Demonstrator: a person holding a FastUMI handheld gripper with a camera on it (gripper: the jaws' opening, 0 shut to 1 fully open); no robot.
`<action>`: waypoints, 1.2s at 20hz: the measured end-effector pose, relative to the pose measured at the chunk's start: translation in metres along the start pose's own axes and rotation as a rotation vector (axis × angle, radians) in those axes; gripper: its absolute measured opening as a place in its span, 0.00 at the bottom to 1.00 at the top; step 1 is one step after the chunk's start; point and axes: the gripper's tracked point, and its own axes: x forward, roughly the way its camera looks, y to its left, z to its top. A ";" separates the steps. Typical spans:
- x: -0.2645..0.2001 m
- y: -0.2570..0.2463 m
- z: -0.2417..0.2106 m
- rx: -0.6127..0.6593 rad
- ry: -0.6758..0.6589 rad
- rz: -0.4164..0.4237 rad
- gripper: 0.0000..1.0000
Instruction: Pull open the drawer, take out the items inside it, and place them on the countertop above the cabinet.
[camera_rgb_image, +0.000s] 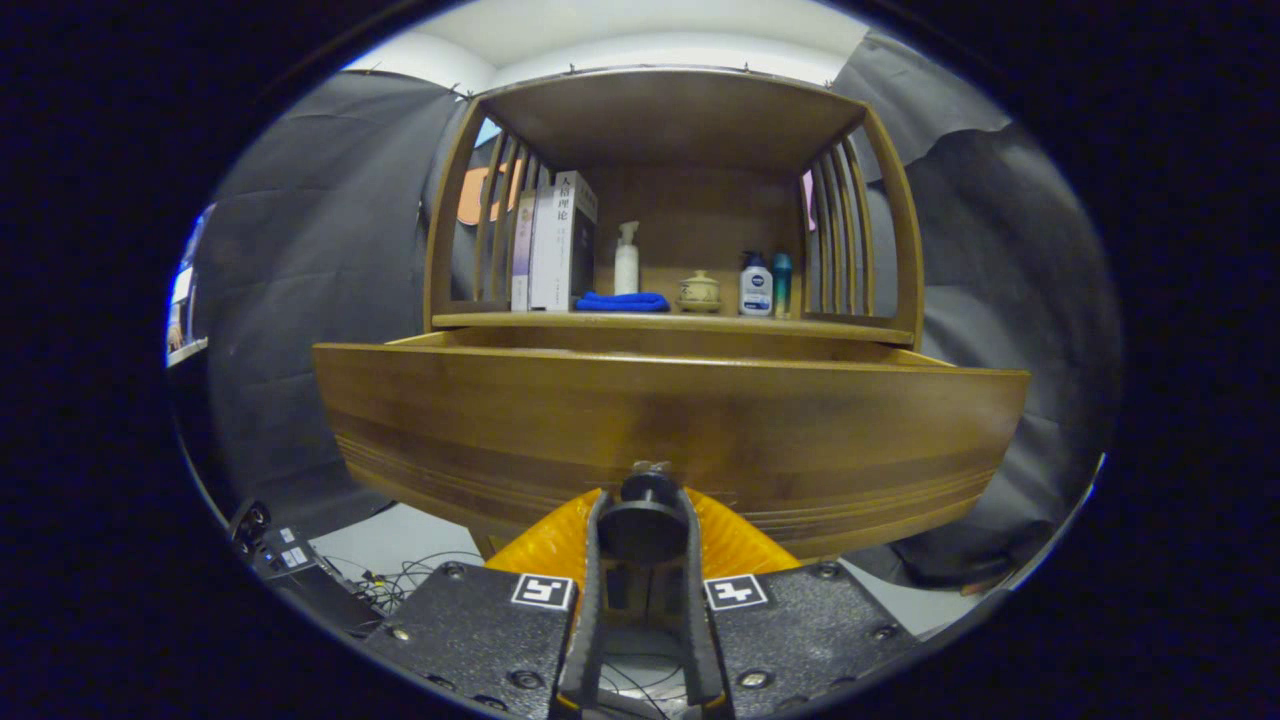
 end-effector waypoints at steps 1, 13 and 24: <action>-0.004 0.001 -0.001 0.009 0.000 0.003 0.35; -0.026 0.006 0.009 -0.091 -0.029 0.042 0.80; -0.022 -0.004 0.115 -0.103 -0.071 0.068 0.91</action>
